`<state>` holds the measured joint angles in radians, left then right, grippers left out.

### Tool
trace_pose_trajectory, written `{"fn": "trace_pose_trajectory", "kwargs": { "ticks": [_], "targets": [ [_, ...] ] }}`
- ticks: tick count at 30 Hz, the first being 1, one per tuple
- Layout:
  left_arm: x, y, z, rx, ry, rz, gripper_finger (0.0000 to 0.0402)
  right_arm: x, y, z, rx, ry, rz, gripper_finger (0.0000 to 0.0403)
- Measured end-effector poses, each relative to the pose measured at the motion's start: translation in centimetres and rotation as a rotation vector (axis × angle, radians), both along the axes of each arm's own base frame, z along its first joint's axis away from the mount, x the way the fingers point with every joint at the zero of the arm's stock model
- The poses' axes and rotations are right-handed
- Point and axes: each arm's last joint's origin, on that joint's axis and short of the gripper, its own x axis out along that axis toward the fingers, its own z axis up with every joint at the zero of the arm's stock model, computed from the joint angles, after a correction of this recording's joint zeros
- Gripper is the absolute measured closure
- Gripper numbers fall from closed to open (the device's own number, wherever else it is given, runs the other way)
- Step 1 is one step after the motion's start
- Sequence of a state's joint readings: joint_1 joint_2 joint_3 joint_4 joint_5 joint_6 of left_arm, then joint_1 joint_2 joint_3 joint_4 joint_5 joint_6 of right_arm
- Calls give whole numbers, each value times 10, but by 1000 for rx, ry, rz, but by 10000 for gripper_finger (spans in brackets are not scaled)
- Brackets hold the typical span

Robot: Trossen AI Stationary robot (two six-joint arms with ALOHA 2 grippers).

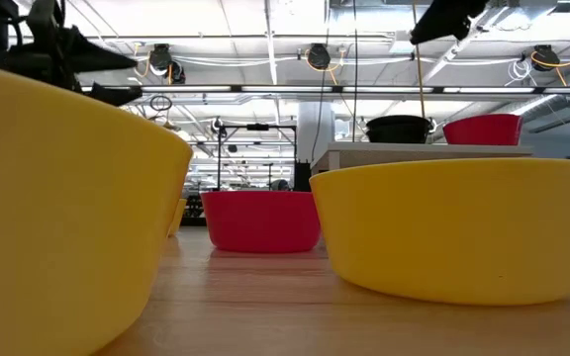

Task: Pick & Place Mini bowls
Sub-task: Put the yellow bowl on the shelf

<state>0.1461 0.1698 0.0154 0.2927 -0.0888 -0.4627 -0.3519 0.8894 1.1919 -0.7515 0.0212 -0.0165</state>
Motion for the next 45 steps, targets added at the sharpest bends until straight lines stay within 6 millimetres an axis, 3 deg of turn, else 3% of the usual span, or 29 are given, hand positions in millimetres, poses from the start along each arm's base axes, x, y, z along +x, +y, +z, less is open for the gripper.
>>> {"fn": "trace_pose_trajectory", "kwargs": {
  "ticks": [14, 22, 32, 45],
  "targets": [
    [-1, -3, 10, 58, -92, -72, 158, 6, -2, 3, -43, -30, 15, 287],
    [-2, -2, 11, -32, -123, -72, 158, 13, -5, 2, -44, -38, 12, 287],
    [8, 0, -3, -16, 37, -3, 158, 21, -8, -2, -34, -13, 12, 287],
    [39, -10, 4, 86, 208, -86, 158, 23, -9, -4, -30, -1, 12, 287]
  ]
}}
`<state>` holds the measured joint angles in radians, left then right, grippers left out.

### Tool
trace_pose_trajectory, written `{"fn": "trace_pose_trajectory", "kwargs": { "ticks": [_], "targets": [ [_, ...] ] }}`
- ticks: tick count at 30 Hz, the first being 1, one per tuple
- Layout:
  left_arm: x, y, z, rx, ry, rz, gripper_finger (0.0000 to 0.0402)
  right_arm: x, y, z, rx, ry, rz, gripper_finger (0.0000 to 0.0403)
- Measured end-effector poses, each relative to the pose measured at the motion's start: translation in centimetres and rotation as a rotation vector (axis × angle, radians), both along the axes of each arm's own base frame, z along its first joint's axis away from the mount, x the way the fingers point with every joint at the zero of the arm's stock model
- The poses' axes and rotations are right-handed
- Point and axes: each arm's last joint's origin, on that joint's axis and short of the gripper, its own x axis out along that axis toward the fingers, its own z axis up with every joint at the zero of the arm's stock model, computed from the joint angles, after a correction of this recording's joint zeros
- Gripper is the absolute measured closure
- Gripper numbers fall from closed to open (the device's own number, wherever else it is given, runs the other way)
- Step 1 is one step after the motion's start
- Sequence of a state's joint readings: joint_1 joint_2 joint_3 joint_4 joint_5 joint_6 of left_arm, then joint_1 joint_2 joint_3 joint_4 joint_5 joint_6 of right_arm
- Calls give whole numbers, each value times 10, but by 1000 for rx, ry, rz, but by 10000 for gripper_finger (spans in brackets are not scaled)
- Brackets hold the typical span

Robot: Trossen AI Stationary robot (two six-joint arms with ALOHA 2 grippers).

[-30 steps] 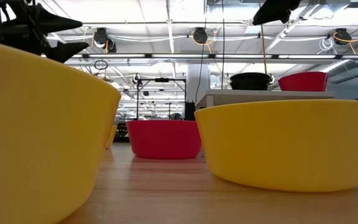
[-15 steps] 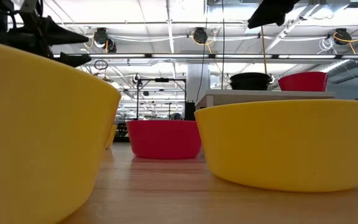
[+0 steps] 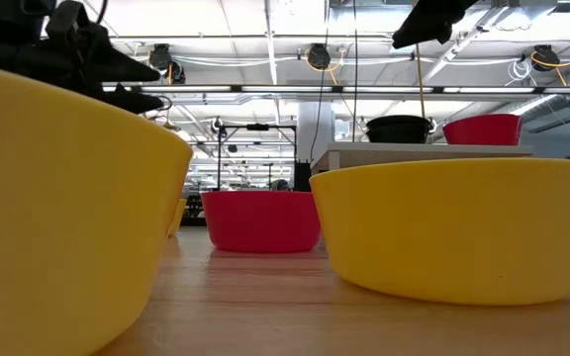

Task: Pick & Place Mini bowls
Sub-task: Put the yellow bowl on the shelf

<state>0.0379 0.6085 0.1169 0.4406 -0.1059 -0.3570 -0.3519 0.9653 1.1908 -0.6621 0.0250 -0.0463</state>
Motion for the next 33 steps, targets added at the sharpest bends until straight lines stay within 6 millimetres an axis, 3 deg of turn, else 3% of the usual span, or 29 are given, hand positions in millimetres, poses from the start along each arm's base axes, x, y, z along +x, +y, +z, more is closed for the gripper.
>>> {"fn": "trace_pose_trajectory", "kwargs": {
  "ticks": [10, 19, 26, 33],
  "targets": [
    [33, -10, 0, 55, 163, -66, 158, 0, 0, 0, 0, 1, 0, 287],
    [66, -19, 14, 400, 222, -50, 158, 1, 0, -9, 10, 28, 0, 287],
    [83, -22, 20, 164, 228, -16, 158, 3, -1, -31, 22, 98, 8, 287],
    [89, -34, -6, 4, 542, -30, 158, 3, -1, -34, 22, 105, 10, 287]
  ]
}}
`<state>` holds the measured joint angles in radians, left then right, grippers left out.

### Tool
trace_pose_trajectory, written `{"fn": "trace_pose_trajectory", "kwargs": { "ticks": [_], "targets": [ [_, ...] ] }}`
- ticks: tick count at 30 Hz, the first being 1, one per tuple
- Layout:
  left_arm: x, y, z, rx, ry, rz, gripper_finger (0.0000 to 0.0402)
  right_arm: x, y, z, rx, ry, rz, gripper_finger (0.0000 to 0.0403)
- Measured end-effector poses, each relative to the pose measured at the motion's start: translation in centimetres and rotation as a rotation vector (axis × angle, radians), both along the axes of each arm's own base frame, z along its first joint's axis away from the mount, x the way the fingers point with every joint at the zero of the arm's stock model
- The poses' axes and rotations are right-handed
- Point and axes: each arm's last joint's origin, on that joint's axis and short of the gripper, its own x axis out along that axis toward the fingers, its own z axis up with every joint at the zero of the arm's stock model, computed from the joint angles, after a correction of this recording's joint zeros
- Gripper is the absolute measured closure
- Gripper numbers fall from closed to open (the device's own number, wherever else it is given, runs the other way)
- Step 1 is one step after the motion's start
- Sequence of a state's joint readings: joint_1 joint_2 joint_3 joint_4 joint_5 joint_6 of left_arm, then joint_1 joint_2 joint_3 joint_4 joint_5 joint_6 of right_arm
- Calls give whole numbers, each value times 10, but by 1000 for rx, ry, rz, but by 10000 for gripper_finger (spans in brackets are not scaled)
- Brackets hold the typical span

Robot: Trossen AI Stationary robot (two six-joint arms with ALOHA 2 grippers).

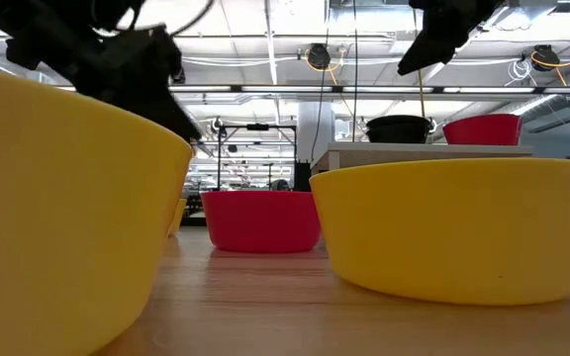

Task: Pick & Place Mini bowls
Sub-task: Put the yellow bowl on the shelf

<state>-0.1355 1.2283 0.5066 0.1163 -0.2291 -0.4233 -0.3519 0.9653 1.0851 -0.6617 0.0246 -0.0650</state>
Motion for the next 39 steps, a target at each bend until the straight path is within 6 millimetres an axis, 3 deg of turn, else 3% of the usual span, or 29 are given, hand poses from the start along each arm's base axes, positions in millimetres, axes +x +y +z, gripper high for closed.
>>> {"fn": "trace_pose_trajectory", "kwargs": {
  "ticks": [5, 10, 23, 27, 32, 39],
  "targets": [
    [1, -8, -5, -56, 174, 33, 158, 0, 0, 0, -7, -2, 4, 287],
    [2, -13, -7, -6, 273, 50, 158, 0, 0, 1, -9, -5, 5, 287],
    [6, -13, -45, -45, 450, 167, 165, 0, 0, 1, -27, 2, 19, 287],
    [9, -15, -47, -81, 443, 149, 227, 1, 0, 1, -32, 1, 22, 287],
    [10, -16, -47, -83, 455, 93, 370, 2, -1, 4, -45, -32, 22, 287],
    [16, -17, -35, -23, 406, 24, 390, 5, 1, 1, -43, -57, 115, 287]
  ]
}}
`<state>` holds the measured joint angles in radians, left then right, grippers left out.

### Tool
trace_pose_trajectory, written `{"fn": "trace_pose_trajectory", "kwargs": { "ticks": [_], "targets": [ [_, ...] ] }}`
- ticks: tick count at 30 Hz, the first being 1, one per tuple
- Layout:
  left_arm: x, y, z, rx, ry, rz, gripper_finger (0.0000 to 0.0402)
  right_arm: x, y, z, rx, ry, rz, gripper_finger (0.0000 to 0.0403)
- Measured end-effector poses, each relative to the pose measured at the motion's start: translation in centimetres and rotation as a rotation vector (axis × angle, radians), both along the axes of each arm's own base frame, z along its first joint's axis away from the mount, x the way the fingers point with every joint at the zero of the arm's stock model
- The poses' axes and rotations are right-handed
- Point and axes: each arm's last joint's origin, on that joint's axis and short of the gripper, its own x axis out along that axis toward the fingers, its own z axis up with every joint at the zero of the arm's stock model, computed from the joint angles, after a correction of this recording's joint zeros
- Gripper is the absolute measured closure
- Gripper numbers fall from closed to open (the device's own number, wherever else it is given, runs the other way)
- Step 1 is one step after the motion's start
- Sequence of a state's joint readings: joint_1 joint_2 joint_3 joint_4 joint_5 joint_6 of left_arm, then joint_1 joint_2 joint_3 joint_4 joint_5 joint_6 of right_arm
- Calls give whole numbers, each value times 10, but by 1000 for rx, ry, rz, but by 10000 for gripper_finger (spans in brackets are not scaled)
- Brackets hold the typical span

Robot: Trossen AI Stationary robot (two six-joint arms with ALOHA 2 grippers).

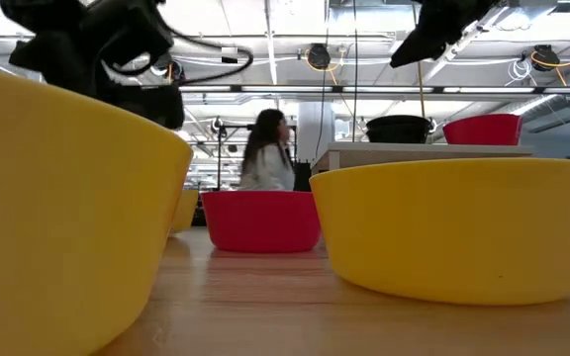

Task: Pick & Place Mini bowls
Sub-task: Put the yellow bowl on the shelf

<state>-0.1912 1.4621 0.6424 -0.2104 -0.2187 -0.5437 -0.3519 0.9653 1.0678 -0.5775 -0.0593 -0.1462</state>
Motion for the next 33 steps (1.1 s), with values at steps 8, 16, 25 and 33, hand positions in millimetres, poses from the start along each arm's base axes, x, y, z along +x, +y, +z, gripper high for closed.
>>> {"fn": "trace_pose_trajectory", "kwargs": {
  "ticks": [8, 16, 25, 33],
  "targets": [
    [32, -3, 49, 84, -182, -177, 392, 23, 7, -25, 71, -152, 213, 274],
    [51, -2, 83, 132, -295, -279, 391, 70, 30, -53, -54, -138, 422, 205],
    [57, -1, 91, 74, -394, -321, 391, 118, 42, -71, -132, -66, 551, 184],
    [58, -4, 90, 11, -398, -386, 387, 145, 52, -64, -221, -42, 653, 183]
  ]
}}
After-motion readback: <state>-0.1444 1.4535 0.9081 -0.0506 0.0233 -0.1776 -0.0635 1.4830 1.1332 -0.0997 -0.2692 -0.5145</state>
